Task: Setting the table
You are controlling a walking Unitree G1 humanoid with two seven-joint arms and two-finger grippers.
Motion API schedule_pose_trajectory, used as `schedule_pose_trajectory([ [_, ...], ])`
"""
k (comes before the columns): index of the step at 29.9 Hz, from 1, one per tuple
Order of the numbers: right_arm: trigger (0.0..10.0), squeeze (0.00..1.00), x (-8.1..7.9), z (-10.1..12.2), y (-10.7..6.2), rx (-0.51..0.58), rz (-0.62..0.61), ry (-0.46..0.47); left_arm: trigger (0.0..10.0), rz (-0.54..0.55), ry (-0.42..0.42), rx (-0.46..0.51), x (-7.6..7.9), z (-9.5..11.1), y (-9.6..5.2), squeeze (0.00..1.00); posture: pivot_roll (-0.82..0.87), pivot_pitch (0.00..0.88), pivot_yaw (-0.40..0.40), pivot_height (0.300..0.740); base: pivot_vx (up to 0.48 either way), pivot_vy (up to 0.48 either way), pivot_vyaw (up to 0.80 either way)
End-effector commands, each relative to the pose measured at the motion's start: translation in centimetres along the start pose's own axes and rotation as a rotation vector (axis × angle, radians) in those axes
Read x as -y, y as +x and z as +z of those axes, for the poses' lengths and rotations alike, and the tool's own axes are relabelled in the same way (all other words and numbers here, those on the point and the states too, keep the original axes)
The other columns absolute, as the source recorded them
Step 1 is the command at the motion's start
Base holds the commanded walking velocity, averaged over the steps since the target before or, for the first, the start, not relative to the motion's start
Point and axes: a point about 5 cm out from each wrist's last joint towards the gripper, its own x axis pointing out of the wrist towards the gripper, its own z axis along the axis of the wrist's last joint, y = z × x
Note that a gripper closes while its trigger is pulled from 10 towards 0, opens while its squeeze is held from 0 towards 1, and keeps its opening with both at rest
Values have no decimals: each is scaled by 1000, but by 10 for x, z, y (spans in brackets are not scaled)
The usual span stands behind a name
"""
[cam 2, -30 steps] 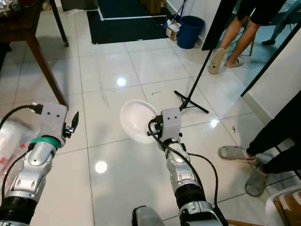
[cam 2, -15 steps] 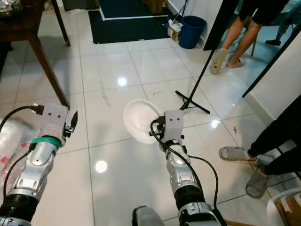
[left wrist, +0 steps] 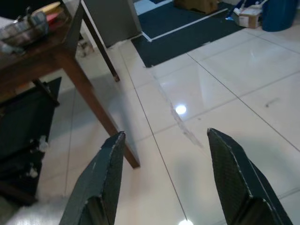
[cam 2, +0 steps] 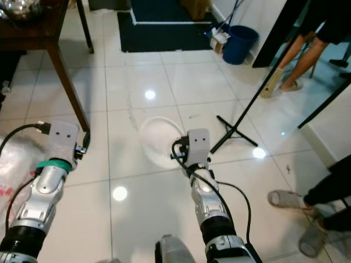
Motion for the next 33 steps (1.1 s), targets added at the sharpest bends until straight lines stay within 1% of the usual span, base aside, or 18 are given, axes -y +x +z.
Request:
schedule_pose_trajectory([
  [1,10000,0,8,-4,-3,-9,-24,-3,10000,-20,4,8,5,1,1,0,-109,0,24,740,461,0,0],
  [33,10000,0,8,-1,-3,7,-18,-17,10000,-31,-1,25,9,4,3,0,-113,0,29,740,464,0,0],
])
